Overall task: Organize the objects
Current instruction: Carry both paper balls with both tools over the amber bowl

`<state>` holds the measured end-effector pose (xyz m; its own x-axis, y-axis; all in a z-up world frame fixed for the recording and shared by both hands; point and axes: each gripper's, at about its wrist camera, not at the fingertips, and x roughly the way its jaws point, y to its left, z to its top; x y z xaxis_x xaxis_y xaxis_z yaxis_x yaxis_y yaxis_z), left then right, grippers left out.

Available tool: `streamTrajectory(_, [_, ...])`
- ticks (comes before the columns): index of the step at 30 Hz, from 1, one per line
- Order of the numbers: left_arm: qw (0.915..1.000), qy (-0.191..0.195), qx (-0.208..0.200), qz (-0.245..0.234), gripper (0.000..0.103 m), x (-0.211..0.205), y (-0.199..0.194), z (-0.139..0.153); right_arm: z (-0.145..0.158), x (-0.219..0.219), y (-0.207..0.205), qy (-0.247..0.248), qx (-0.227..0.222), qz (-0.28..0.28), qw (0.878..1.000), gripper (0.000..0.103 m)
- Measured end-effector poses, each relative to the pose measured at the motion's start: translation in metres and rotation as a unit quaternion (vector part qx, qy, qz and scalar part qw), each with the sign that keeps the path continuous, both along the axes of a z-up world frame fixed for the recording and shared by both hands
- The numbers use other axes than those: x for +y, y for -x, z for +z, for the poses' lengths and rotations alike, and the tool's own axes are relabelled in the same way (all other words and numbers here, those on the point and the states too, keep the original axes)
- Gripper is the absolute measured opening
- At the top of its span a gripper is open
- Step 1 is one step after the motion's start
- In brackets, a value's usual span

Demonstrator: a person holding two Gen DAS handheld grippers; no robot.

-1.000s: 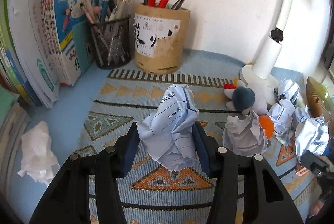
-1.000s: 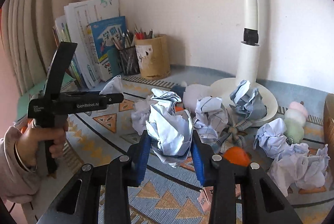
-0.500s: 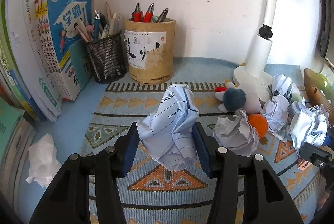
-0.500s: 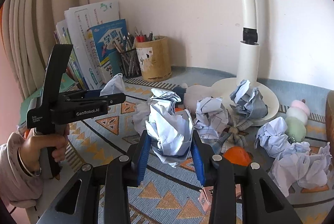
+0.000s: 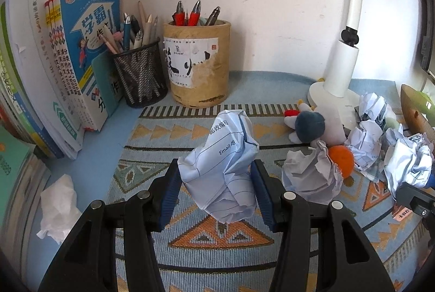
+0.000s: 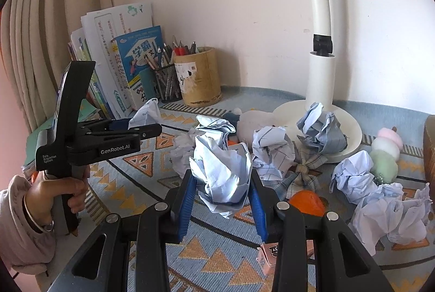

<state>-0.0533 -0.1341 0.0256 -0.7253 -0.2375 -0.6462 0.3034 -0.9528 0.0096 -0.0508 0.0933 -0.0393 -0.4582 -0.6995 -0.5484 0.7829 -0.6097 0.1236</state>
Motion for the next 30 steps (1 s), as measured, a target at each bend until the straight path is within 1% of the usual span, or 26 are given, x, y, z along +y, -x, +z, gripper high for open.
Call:
streamTrajectory(4, [0.9999, -0.005, 0.011, 0.005, 0.048, -0.001, -0.005, 0.003, 0.001, 0.002, -0.002, 0.007, 0.001, 0.011, 1.0, 0.037])
streamTrajectory(6, [0.9992, -0.031, 0.017, 0.017, 0.048, -0.004, -0.011, 0.007, 0.004, 0.008, -0.002, 0.013, -0.01, 0.014, 1.0, 0.037])
streamTrajectory(8, [0.998, -0.048, 0.032, 0.025, 0.048, -0.004, -0.016, 0.016, 0.014, 0.019, -0.003, 0.028, -0.008, 0.014, 0.999, 0.037])
streamTrajectory(11, [0.9978, -0.036, 0.051, 0.021, 0.048, 0.006, -0.018, 0.04, 0.035, 0.038, 0.0, 0.052, -0.005, 0.006, 0.999, 0.037])
streamTrajectory(16, [0.9963, -0.007, 0.083, -0.022, 0.048, 0.044, -0.006, 0.087, 0.073, 0.077, 0.008, 0.109, -0.011, -0.006, 0.994, 0.037])
streamTrajectory(17, [0.9952, 0.001, 0.09, -0.038, 0.048, 0.058, -0.001, 0.097, 0.082, 0.085, 0.012, 0.117, -0.008, -0.01, 0.993, 0.037])
streamTrajectory(19, [0.9934, 0.004, 0.096, -0.063, 0.048, 0.078, 0.007, 0.11, 0.094, 0.102, 0.016, 0.125, -0.002, -0.021, 0.992, 0.037])
streamTrajectory(20, [0.9917, -0.004, 0.099, -0.081, 0.048, 0.091, 0.015, 0.117, 0.099, 0.112, 0.019, 0.126, 0.004, -0.028, 0.992, 0.037])
streamTrajectory(23, [0.9889, -0.015, 0.1, -0.108, 0.048, 0.122, 0.034, 0.126, 0.112, 0.141, 0.03, 0.122, 0.018, -0.057, 0.991, 0.037])
streamTrajectory(25, [0.9861, -0.022, 0.102, -0.129, 0.048, 0.148, 0.049, 0.129, 0.117, 0.165, 0.043, 0.123, 0.015, -0.081, 0.989, 0.037])
streamTrajectory(28, [0.9812, -0.059, 0.094, -0.158, 0.048, 0.177, 0.072, 0.13, 0.119, 0.202, 0.059, 0.12, 0.012, -0.12, 0.985, 0.037])
streamTrajectory(30, [0.9785, -0.06, 0.093, -0.174, 0.048, 0.198, 0.082, 0.13, 0.121, 0.226, 0.07, 0.12, 0.005, -0.142, 0.983, 0.037])
